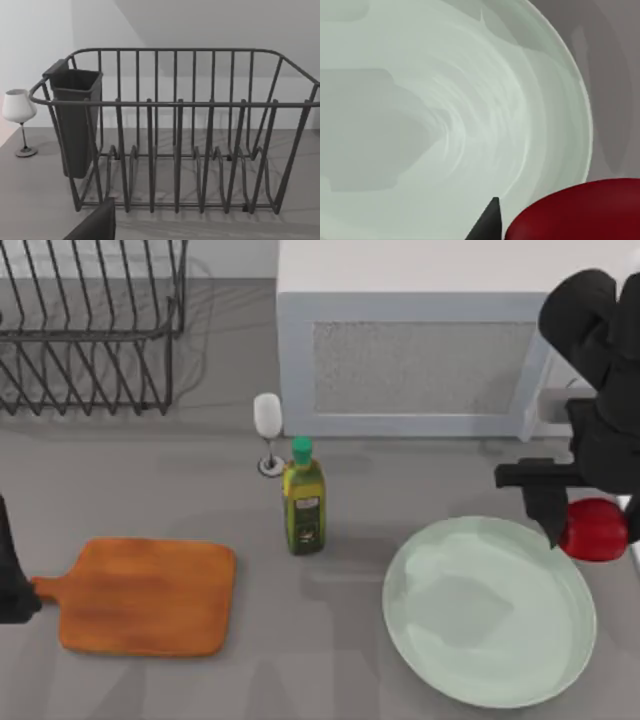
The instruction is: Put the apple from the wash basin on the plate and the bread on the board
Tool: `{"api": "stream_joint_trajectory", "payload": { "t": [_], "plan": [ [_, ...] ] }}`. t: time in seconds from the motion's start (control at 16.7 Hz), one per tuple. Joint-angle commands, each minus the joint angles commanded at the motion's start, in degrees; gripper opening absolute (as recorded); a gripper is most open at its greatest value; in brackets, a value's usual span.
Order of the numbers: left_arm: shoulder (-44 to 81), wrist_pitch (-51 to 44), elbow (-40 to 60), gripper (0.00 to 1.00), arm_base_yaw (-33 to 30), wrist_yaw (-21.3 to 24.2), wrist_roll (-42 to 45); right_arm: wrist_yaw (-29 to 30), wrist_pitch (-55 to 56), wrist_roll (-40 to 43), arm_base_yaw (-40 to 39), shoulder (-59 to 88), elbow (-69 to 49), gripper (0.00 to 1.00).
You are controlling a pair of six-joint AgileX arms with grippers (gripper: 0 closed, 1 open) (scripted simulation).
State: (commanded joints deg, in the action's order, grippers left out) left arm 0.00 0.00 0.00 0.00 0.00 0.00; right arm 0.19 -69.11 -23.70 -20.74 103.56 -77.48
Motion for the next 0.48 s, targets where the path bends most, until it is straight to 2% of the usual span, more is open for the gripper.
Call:
{"api": "stream_joint_trajectory", "payload": {
  "t": [0.24,0.48],
  "plan": [
    [0.0,0.0,0.0,1.0,0.0,0.0,0.0,-0.1,-0.4,-7.5,-8.7,-1.9,-1.6,0.0],
    [0.0,0.0,0.0,1.0,0.0,0.0,0.0,-0.2,-0.3,-10.8,-12.9,-2.7,-2.7,0.0]
  ]
}}
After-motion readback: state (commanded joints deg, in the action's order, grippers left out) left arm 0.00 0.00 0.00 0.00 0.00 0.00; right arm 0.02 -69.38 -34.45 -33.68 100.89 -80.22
